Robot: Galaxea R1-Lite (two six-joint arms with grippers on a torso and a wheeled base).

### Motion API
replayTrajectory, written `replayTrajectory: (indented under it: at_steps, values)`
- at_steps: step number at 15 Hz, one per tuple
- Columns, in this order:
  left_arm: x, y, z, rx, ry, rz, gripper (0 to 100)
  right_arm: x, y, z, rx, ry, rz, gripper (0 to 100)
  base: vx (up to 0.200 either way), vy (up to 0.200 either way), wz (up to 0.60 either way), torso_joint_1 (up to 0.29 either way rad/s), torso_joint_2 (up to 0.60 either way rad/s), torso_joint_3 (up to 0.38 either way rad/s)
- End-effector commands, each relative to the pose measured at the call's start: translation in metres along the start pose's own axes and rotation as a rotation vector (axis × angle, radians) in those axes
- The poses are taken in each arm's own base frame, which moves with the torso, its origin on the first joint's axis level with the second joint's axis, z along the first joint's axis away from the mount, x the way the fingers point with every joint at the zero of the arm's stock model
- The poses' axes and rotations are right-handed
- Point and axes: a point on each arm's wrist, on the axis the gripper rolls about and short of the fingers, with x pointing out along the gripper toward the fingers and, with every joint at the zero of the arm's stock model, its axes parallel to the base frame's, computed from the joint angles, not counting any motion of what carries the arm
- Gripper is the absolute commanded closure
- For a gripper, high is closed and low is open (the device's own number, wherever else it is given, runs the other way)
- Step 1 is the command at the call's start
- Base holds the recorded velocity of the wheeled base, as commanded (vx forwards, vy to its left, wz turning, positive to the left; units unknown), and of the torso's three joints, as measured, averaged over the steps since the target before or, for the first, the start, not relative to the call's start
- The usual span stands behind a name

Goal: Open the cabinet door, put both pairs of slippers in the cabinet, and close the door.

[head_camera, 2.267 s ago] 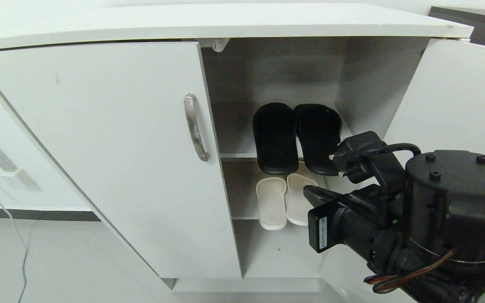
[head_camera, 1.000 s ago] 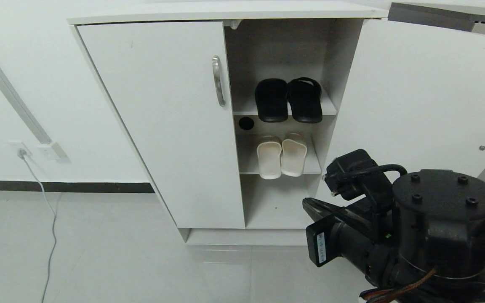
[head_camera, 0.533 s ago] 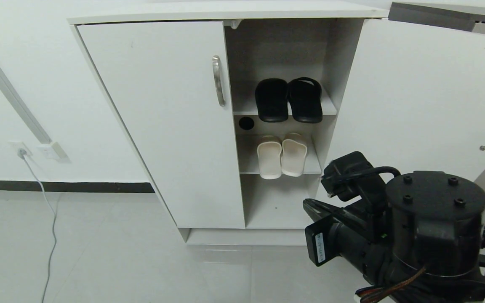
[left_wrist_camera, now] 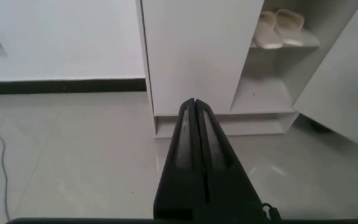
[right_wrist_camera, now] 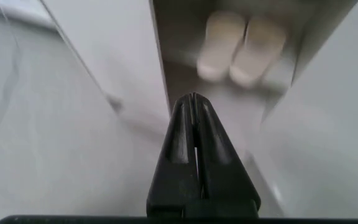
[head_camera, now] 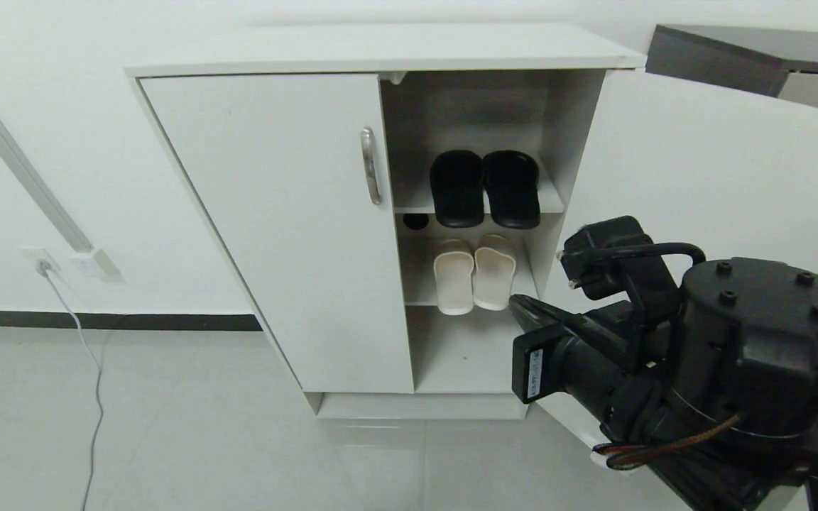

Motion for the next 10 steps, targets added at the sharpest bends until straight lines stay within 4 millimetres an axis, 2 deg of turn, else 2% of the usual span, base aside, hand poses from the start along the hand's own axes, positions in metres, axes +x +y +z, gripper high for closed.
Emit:
replayTrajectory:
  at_steps: [1, 10]
  values:
    - [0.0000, 0.0000, -0.0003, -0.001, 0.001, 0.000, 100, 0.0073, -0.0016, -0.0068, -0.021, 0.014, -0.021, 100, 0.000, 0.000, 0.00, 0.017, -0.52, -0.354]
    - [0.0002, 0.0000, -0.0002, -0.001, 0.002, 0.000, 100, 0.0081, -0.0033, -0.0071, -0.027, 0.015, -0.029, 100, 0.000, 0.000, 0.00, 0.128, -0.47, -0.339]
